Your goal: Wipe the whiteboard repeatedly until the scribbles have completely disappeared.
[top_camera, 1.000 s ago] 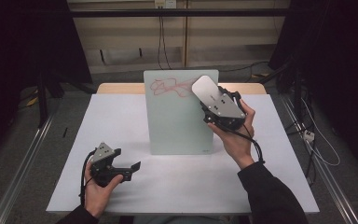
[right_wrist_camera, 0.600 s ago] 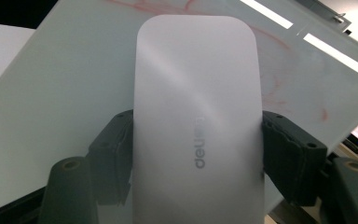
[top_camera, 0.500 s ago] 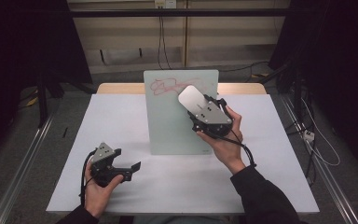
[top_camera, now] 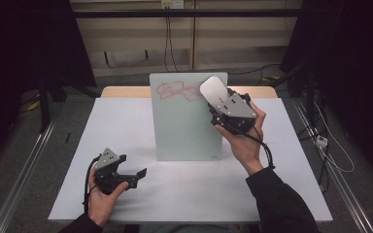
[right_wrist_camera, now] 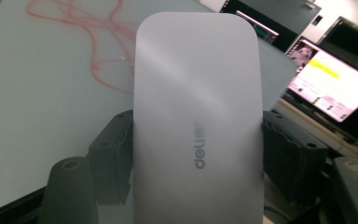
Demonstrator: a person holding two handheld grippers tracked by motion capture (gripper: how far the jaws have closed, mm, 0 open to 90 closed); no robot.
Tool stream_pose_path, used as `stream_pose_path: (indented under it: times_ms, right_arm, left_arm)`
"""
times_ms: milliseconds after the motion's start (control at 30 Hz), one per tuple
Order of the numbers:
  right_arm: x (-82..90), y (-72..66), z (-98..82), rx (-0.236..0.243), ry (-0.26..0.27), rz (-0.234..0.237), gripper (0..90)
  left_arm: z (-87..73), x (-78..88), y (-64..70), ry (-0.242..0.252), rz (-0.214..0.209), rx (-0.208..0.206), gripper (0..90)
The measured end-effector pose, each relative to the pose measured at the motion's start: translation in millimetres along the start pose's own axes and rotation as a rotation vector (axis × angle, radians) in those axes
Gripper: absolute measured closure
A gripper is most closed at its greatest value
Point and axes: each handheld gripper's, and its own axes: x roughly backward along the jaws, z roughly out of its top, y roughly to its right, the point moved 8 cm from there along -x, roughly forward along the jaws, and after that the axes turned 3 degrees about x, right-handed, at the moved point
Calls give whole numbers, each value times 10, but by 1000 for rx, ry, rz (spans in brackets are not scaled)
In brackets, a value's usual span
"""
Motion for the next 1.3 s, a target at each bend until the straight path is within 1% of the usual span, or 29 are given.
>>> stream_pose_path:
  times_ms: [100,200,267,300,367,400,433,600,667,733,767,800,833,900,933,1000,1100,1167,1233,1300]
  right_arm:
    - [-34,-216,-6,25,-6,45,319]
    - [-52,-395,-31,27,-9,95,319]
    - [-59,-453,-41,30,-6,108,319]
    - [-59,-452,-41,24,-5,112,319]
    - [-58,-424,-33,2,-2,125,319]
    - [-55,-398,-23,5,-3,118,319]
    - [-51,-370,-15,12,-4,106,319]
    - [-23,-92,37,-14,4,51,319]
    - [-9,5,47,-15,2,22,319]
    - [-4,61,56,-22,5,8,319]
    - [-9,68,61,-26,7,1,319]
    - [-12,60,60,-19,5,-3,319]
    - [-21,32,63,-13,3,-3,319]
    - [-36,-40,73,-23,5,20,319]
    - [-43,-71,75,-21,2,22,319]
    - [-63,-185,77,-23,1,41,319]
    - [-89,-360,67,1,0,74,319]
    - [-104,-443,67,5,1,96,319]
    - [-119,-492,77,22,1,99,319]
    - [-127,-482,94,27,4,98,319]
  left_arm:
    - [2,2,8,3,-1,2,54]
    - [1,5,-1,4,0,3,54]
    - [0,5,-2,3,-2,3,54]
    - [1,7,-1,4,-1,1,54]
    - [2,8,1,4,-3,2,54]
    - [2,8,1,4,-2,2,54]
    - [1,7,1,3,-2,2,54]
    - [0,11,7,1,-2,3,55]
    - [1,10,3,4,-3,4,55]
    - [1,9,2,3,-2,4,55]
    - [1,9,3,3,-3,3,55]
    - [1,8,4,2,-3,2,55]
    - [0,9,5,-1,-1,2,55]
    - [-1,8,6,-1,-1,1,55]
    - [0,9,6,0,-2,3,55]
    - [0,11,7,-1,-1,1,55]
    - [2,10,10,3,-3,3,55]
    - [2,11,7,4,-3,4,55]
    - [2,11,6,3,-3,4,55]
    - [3,12,6,4,-3,4,55]
